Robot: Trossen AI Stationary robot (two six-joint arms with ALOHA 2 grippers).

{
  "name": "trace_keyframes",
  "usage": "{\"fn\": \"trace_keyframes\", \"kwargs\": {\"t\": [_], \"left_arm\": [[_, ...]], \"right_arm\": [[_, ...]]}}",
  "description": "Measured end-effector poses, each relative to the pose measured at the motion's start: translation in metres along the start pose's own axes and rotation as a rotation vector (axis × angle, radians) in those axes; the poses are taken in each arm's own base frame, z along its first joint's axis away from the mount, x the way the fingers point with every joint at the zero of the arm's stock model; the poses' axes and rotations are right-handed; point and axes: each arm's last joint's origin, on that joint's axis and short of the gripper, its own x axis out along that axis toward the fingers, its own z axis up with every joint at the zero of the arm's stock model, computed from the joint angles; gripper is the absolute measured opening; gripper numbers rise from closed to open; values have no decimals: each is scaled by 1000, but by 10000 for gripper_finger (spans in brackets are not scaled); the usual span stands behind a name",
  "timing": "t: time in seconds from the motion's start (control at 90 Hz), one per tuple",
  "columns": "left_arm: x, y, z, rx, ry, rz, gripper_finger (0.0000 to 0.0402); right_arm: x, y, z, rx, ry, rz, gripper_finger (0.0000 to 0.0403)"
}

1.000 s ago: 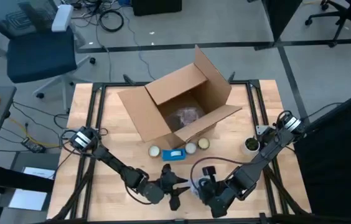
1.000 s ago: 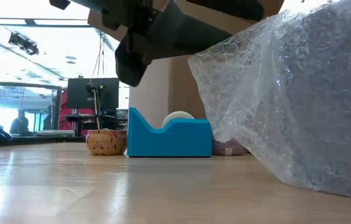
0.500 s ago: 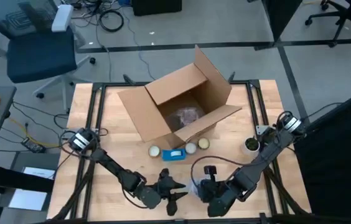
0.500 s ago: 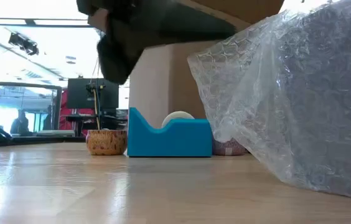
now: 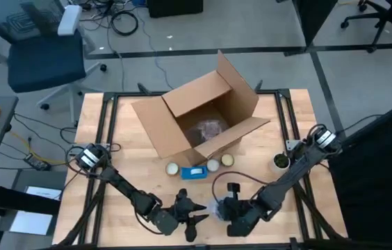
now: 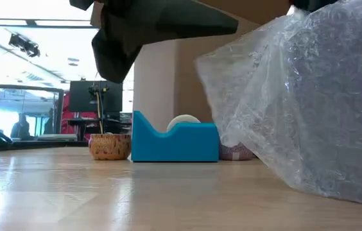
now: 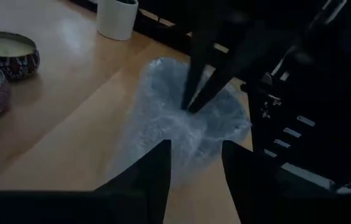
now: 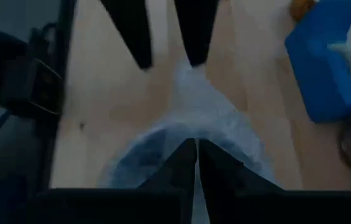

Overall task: Wrap mug
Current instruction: Wrap the purple mug with the bubble wrap

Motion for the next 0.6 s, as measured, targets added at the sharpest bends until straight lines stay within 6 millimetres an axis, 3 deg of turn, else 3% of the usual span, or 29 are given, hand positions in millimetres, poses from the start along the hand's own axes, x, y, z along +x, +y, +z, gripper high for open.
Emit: {"fn": "trace_keyframes", "kwargs": {"t": [0.156,0.4,0.6], "left_arm": [[0,0,0,13,-4,4,129],[0,1,0,25,-7,16,129],[5,3,-9,44,-14,29,129]], "right_arm": [[11,-11,-4,16,49,26,0],[12,-12,-4,29,126,136,0],[-3,3,3,-14,148,194,0]]}}
